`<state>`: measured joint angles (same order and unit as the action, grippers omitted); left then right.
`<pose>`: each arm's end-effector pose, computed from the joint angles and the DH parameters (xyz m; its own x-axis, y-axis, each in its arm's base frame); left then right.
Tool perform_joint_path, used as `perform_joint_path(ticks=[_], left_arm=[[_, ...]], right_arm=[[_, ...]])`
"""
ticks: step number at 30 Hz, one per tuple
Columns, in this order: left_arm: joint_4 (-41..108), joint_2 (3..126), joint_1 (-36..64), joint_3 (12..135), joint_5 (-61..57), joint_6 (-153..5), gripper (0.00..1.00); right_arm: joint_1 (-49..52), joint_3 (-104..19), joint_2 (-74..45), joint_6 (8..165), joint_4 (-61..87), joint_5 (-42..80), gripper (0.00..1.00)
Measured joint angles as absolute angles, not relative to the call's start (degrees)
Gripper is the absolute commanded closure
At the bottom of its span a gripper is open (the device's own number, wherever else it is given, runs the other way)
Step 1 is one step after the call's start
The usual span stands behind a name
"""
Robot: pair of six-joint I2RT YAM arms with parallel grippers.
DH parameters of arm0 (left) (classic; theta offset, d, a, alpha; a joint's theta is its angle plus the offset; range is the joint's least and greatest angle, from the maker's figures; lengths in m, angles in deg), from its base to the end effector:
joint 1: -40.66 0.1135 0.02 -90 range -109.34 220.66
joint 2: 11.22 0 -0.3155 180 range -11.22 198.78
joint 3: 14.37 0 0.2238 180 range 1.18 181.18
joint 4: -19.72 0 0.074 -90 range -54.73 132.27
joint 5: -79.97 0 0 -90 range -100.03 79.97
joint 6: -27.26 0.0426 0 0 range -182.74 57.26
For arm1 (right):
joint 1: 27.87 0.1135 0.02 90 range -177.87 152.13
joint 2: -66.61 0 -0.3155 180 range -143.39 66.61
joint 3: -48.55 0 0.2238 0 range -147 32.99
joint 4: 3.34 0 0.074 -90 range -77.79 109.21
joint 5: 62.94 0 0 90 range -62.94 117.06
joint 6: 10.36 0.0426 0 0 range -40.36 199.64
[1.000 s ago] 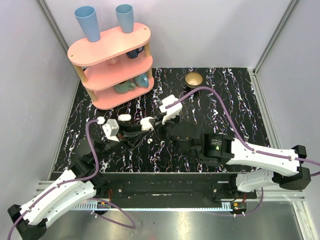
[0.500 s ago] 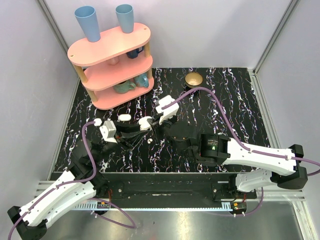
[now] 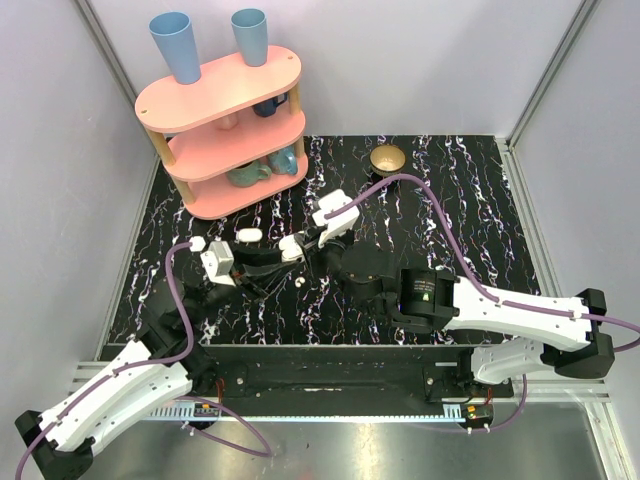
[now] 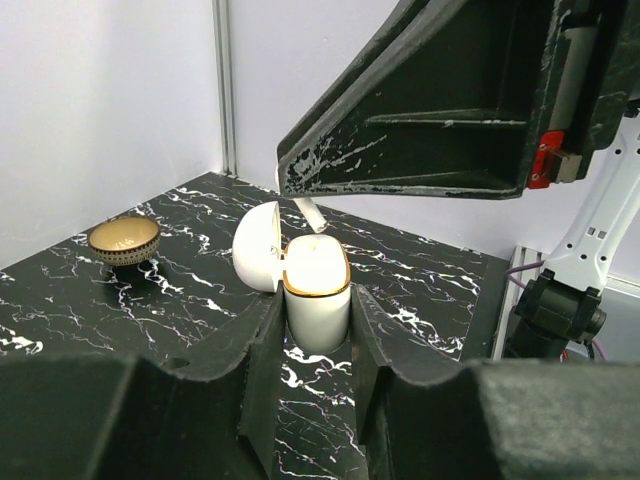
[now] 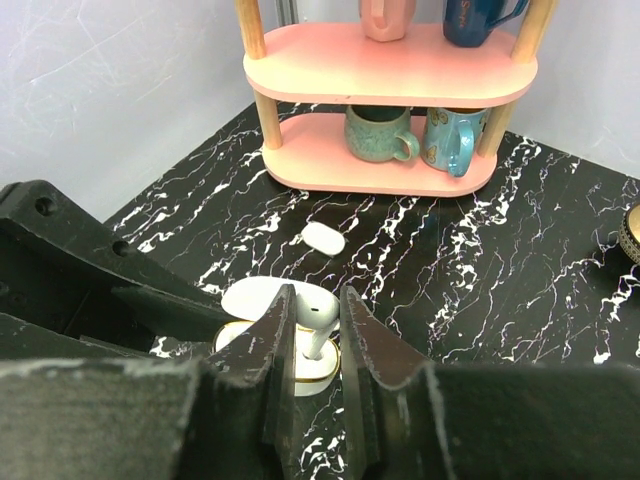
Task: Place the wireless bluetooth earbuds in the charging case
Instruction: Insert the right earbud into the right side groove of the charging case.
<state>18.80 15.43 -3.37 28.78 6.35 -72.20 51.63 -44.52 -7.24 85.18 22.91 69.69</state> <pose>0.0364 -0.0519 0.3530 0.0709 -0.2879 -0.9550 0.8840 0.4617 -0.0735 0.0736 0.2387 0.4773 -0.0802 -0.0430 -0.9958 -0.5960 0.8029 0.0133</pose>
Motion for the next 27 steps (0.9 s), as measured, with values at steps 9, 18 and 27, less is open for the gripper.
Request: perform_joint_path(ticks=[9, 18, 27], left_arm=[[18.7, 15.9, -3.4, 28.8, 6.4, -73.2, 1.0], [19.3, 16.1, -3.4, 28.8, 6.2, -74.4, 1.0], [19.3, 16.3, -3.5, 28.8, 6.2, -74.6, 1.0]], right_arm=[[51.6, -42.7, -7.2, 84.2, 19.3, 70.2, 1.0], [51.6, -39.8, -7.0, 81.8, 17.5, 71.1, 1.0], [51.6, -37.9, -5.6, 77.7, 15.9, 69.0, 1.0]])
